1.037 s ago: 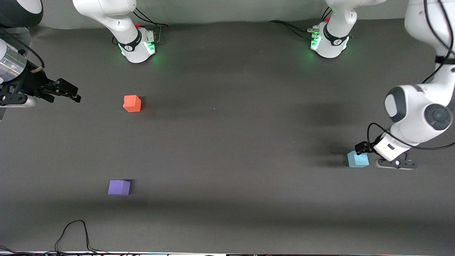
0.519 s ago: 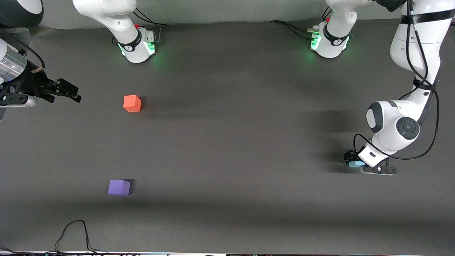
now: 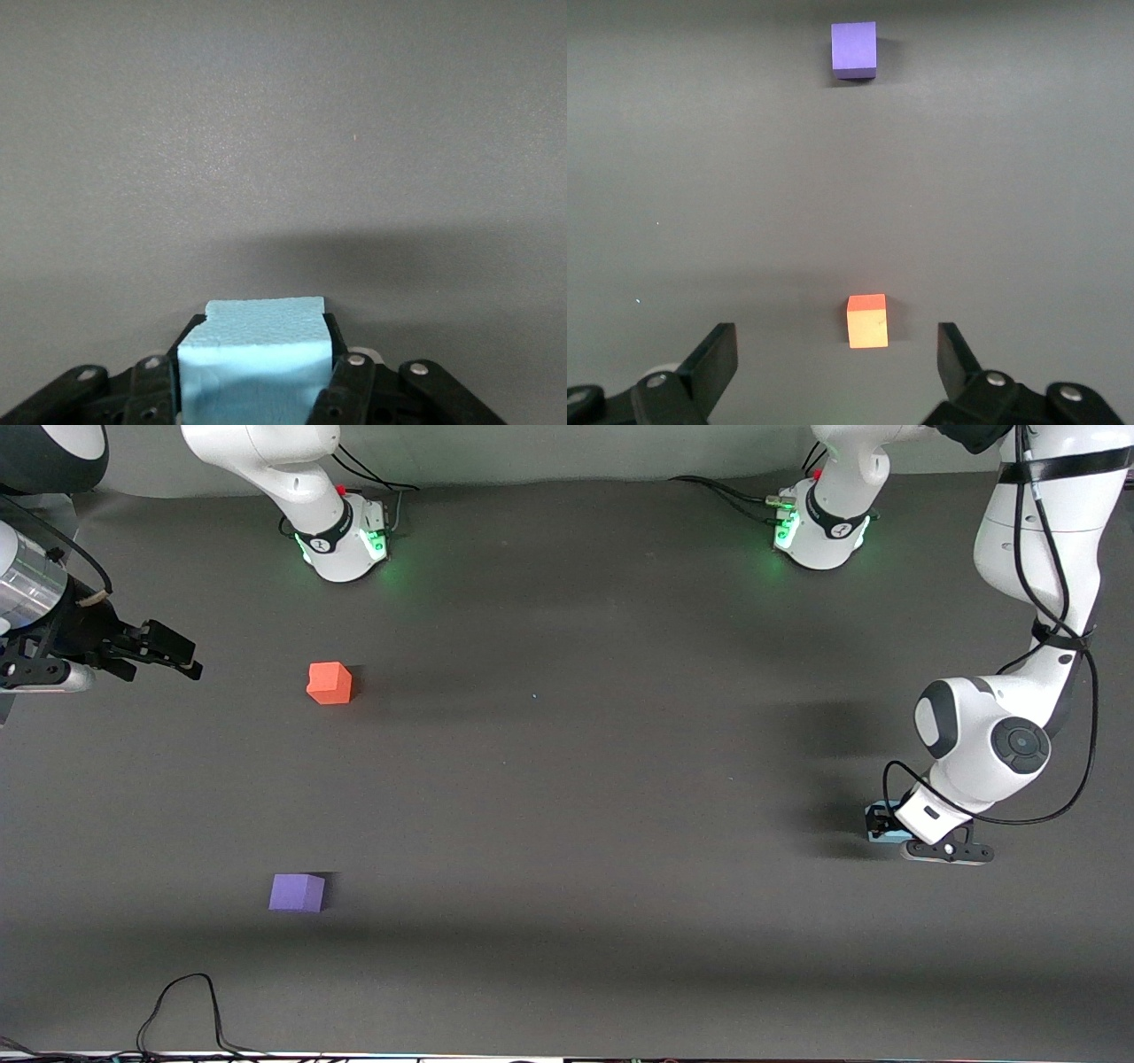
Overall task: Place blue block between orange and purple blocks
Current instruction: 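Lift the blue block and carry it with the left gripper toward the middle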
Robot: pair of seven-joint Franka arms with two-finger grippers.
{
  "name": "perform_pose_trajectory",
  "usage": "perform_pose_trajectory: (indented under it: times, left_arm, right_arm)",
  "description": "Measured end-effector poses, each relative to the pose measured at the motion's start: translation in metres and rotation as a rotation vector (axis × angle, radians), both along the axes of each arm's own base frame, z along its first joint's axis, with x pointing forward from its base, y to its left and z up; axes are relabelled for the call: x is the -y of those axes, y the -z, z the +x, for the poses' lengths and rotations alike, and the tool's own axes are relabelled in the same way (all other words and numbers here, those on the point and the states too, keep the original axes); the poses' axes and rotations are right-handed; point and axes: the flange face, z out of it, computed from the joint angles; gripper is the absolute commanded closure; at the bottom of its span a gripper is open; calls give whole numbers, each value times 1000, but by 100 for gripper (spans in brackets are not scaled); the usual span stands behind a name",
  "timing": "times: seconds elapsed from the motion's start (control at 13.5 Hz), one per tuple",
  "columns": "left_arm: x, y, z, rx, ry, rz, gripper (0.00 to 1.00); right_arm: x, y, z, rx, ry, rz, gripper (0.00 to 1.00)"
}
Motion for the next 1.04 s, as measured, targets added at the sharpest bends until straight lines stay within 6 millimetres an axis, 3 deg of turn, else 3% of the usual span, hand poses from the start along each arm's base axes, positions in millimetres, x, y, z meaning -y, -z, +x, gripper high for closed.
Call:
perform_pose_trajectory:
  times: [0.15,0.22,0.44,0.59,0.74,0.89,1.04]
  left_arm:
    - [-2,-11,7,-18,-2,0,55]
    - [-4,-26,14,-48,-4,-1,54]
    - [-5,-114,39,-138,-14,-4,54]
    - [9,-169,46,-169,-47,-10,54]
    - [57,-200,50,-183,-79,-14,54]
    - [137,-211,46,-177,-116,-15,54]
    - [230,-212,28,-171,-154,-17,54]
  right_arm:
    - [0,0,0,0,0,0,0]
    - [0,0,0,0,0,0,0]
    - [0,0,0,0,-1,0,0]
    - [0,0,0,0,0,0,0]
    - [0,0,0,0,-1,0,0]
    - [0,0,0,0,-1,0,0]
    - [0,0,0,0,-1,0,0]
